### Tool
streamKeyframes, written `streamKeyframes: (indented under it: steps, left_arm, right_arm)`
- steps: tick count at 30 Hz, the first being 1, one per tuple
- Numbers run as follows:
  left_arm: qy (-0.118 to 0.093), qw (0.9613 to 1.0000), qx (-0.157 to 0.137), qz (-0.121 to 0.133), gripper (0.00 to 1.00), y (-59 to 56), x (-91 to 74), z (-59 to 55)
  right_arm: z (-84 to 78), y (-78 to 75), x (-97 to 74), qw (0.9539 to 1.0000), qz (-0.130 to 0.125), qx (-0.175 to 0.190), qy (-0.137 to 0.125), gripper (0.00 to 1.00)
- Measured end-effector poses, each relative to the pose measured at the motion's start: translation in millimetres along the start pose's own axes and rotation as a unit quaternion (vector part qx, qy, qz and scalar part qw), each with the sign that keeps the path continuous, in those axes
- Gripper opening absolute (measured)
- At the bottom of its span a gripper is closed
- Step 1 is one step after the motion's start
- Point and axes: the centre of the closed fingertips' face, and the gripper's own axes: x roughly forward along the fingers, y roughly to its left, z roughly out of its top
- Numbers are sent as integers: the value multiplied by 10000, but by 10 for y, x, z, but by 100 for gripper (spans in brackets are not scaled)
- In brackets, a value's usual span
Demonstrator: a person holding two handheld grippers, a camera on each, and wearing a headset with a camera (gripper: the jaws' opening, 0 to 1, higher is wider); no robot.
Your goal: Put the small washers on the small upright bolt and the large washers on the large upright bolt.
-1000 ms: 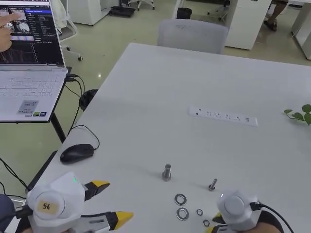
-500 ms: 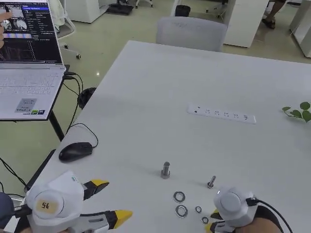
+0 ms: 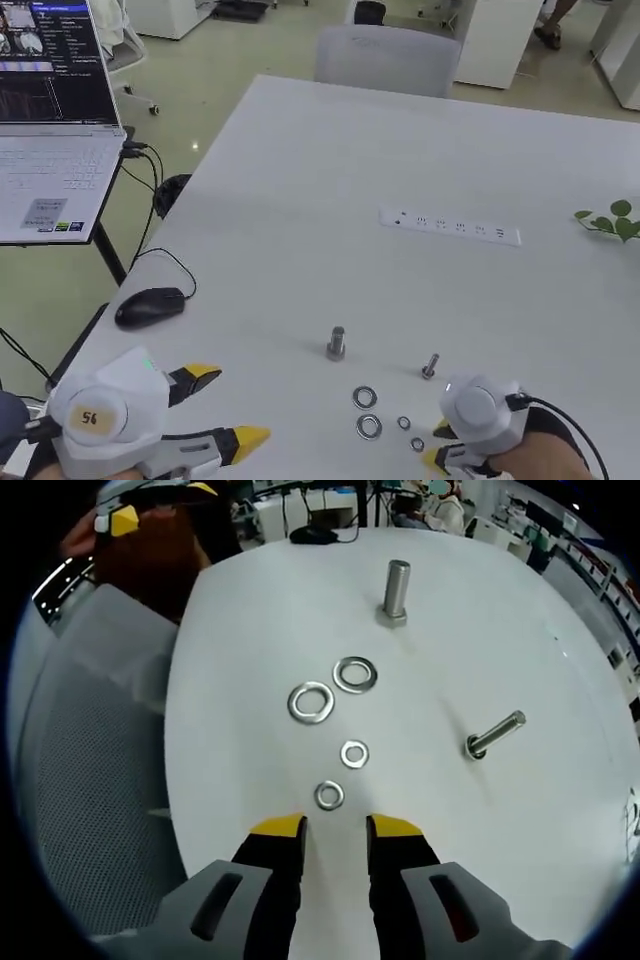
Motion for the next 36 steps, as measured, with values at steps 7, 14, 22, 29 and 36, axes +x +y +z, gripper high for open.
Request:
streamKeyframes:
  steps: [7,14,22,29,36]
  left_arm:
    - [27,10000,10,-62,57,-35,32,-17]
    - [33,9999,60,-134,57,-68,75,19]
    - [49,9998,78,-189,57,-102,110,20]
    - [56,9997,90,-215,57,-128,133,30]
    - [51,9997,78,-214,57,-142,142,30]
  right_arm:
    - [10,-31,-32,9998,68,-201,-55,26]
    - [21,-81,-82,9995,76,-293,-114,26]
    - [75,-48,-61,9983,164,-535,-155,26]
    - [128,47,10,9952,331,-909,-114,22]
    - [114,70,67,9907,359,-1309,85,21]
